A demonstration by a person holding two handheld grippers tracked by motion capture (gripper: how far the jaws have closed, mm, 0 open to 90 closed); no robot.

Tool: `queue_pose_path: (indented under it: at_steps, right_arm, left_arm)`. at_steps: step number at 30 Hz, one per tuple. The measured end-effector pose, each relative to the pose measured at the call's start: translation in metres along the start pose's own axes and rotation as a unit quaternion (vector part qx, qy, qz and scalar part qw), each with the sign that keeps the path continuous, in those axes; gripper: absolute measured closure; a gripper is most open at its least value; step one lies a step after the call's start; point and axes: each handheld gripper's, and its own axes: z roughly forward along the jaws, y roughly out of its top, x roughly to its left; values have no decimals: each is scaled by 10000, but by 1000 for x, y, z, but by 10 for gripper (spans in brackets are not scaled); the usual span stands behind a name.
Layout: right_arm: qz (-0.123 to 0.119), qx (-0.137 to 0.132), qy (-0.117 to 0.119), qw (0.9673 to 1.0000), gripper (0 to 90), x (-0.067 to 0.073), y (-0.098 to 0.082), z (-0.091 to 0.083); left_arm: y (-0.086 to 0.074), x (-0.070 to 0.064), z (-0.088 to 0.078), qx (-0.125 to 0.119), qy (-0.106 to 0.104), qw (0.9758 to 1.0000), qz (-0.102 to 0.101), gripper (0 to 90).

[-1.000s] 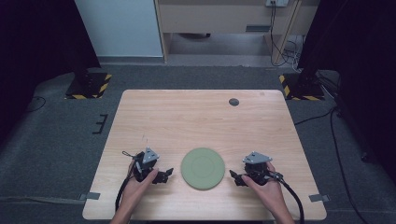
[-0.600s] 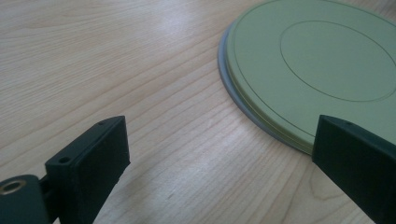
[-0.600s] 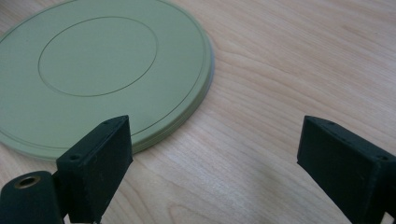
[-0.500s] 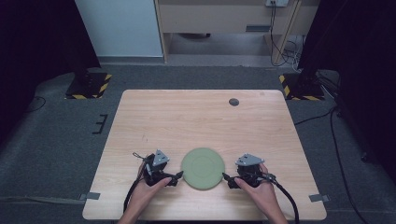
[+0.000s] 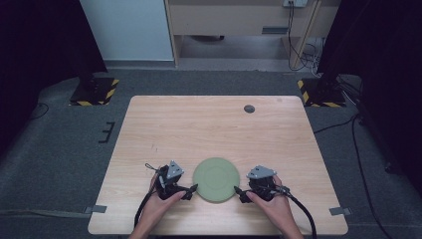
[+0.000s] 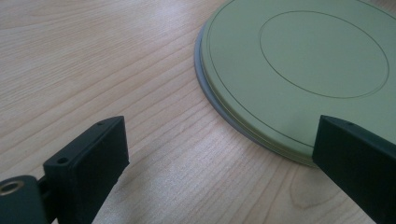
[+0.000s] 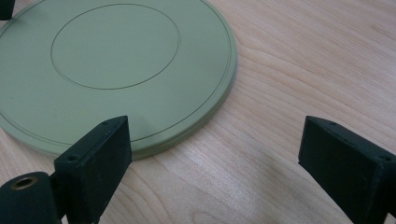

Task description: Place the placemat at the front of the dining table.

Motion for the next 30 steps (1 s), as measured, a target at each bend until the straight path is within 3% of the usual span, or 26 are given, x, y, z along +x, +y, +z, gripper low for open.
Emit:
queue_pose_path:
  at_steps: [5, 10, 30]
  right_arm:
    - [-2, 2, -16, 10000, 89, 0, 0, 0]
    - [-20, 8, -46, 10000, 83, 1, 0, 0]
    - [-54, 56, -163, 9998, 55, 2, 2, 1]
  left_arm:
    - [3, -4, -1, 5, -114, 9999, 42, 34]
    - [3, -8, 0, 51, -99, 9999, 93, 32]
    - [1, -8, 2, 150, -202, 9996, 142, 1]
